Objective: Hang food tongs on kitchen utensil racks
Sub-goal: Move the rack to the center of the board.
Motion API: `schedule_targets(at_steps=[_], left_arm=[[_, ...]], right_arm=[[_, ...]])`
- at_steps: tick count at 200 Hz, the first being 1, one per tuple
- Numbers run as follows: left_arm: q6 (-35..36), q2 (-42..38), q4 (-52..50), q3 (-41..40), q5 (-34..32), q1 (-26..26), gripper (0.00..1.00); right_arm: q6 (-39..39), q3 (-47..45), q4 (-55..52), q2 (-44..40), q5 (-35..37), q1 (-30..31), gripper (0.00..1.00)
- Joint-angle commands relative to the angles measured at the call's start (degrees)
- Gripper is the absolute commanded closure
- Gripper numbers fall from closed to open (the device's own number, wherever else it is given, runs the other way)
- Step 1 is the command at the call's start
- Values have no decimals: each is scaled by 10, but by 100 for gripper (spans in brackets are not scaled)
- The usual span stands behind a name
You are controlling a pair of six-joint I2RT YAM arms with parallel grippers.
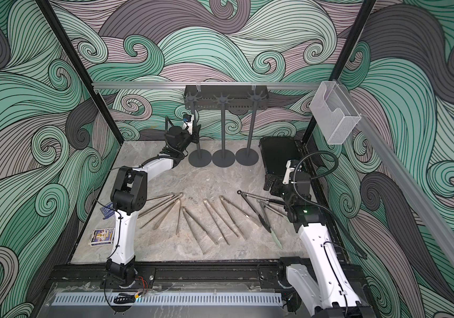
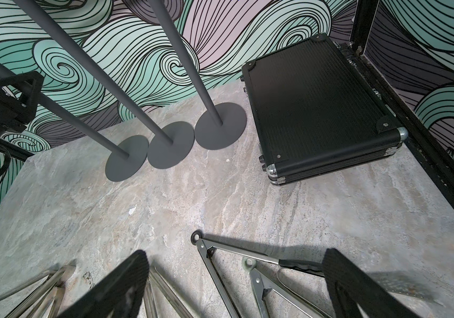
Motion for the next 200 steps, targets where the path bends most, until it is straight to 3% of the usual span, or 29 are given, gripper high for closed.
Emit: schedule_targets(at_steps=[1, 10, 20, 68, 132, 171, 200], left_arm=[[9, 8, -2, 18, 3, 4, 76], [10, 5, -4, 14, 2, 4, 83], [13, -1, -3, 6, -3, 3, 100], [46, -76, 5, -59, -57, 4, 100], [80, -257, -5, -204, -151, 7, 100], [57, -377, -3, -328, -206, 23, 100], [9, -433, -21, -392, -210, 45, 100]], right_arm=[[2, -5, 0, -4, -3, 3, 1], [2, -5, -1, -6, -3, 4, 1], [2, -4, -2, -10, -1, 3, 1], [4, -7, -2, -20, -7, 4, 1], [13, -20, 9, -38, -27, 5, 1], [19, -32, 20, -50, -41, 6, 1], [21, -35, 26, -54, -52, 6, 1]])
